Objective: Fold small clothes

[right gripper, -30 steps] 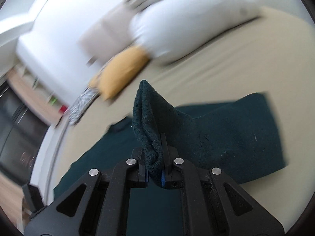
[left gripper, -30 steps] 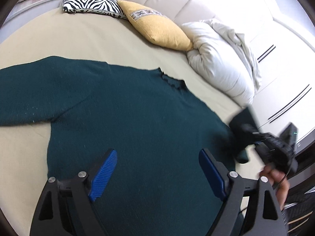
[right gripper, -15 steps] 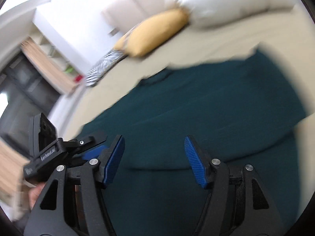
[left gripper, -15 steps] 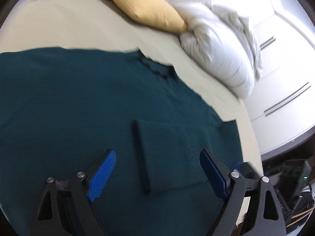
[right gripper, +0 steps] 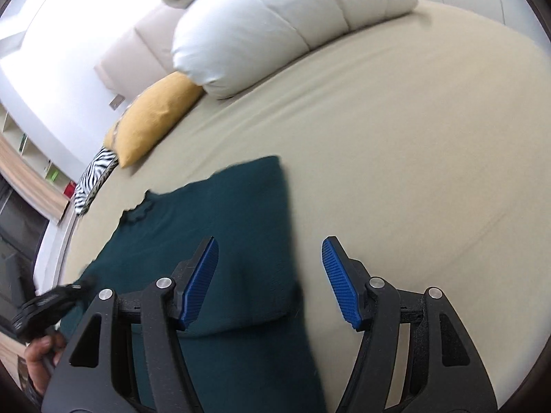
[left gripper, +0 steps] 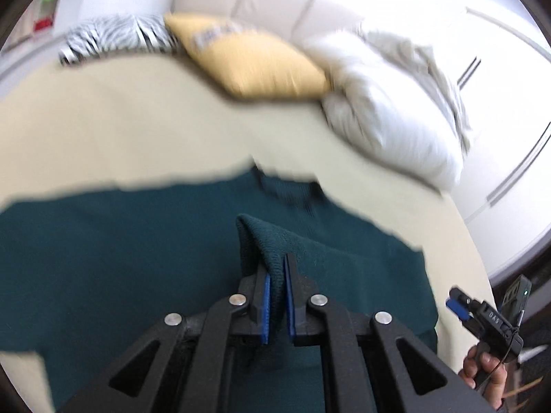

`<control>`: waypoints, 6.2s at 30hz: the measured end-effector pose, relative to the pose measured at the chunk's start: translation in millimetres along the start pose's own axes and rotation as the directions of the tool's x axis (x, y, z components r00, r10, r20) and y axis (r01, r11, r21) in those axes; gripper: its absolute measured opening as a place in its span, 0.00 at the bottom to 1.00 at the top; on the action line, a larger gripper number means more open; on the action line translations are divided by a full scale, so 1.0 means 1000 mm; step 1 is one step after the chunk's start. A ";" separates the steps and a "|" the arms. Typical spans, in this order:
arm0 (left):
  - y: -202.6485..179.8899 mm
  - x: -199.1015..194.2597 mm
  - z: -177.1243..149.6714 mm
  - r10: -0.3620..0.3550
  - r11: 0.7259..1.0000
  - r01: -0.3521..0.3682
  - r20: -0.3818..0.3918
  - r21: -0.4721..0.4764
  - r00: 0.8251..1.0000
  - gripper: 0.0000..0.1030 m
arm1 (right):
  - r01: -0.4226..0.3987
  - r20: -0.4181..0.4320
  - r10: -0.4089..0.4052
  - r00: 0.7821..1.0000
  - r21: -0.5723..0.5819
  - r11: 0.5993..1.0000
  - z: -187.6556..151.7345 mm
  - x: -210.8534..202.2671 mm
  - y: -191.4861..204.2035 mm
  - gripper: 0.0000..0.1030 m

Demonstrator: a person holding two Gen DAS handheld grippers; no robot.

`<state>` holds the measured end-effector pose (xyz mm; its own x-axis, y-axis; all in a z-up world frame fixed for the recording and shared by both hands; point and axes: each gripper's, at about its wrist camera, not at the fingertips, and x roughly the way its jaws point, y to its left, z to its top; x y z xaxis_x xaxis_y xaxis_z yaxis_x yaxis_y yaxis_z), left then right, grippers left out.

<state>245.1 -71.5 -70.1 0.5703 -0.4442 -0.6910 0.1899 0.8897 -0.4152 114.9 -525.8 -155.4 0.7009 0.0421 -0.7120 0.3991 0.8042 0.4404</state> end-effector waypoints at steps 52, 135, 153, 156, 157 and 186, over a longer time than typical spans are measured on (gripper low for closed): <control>0.267 -0.182 -0.079 0.236 0.875 -0.143 0.149 -0.463 0.960 0.66 | 0.135 0.233 -0.070 0.970 -0.278 0.951 -0.048 -0.013 0.164 0.92; 0.143 -0.116 -0.041 0.131 0.986 -0.119 0.095 -0.118 0.987 0.67 | -0.198 -0.164 0.148 0.975 -0.358 0.913 -0.037 0.063 0.260 0.06; 0.133 -0.012 -0.005 0.299 0.954 -0.298 -0.038 0.035 0.953 0.10 | -0.123 -0.206 0.077 0.976 -0.221 0.968 -0.034 0.132 0.146 0.06; 0.131 -0.016 -0.001 0.299 0.954 -0.299 -0.008 0.031 0.954 0.09 | -0.120 -0.178 0.078 0.981 -0.239 0.964 -0.030 0.122 0.156 0.06; 0.131 -0.015 -0.002 0.303 0.953 -0.302 -0.004 0.031 0.953 0.09 | -0.117 -0.168 0.076 0.983 -0.246 0.962 -0.028 0.121 0.160 0.06; 0.104 -0.001 -0.023 0.383 0.894 -0.384 0.054 0.230 0.922 0.26 | -0.180 -0.208 0.139 0.968 -0.194 0.964 -0.059 0.138 0.152 0.11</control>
<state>245.7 19.4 -126.6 0.6415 -0.0636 -0.7645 0.1345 0.9904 0.0305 237.7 -362.5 -218.6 0.6112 0.2757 -0.7419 0.1442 0.8829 0.4469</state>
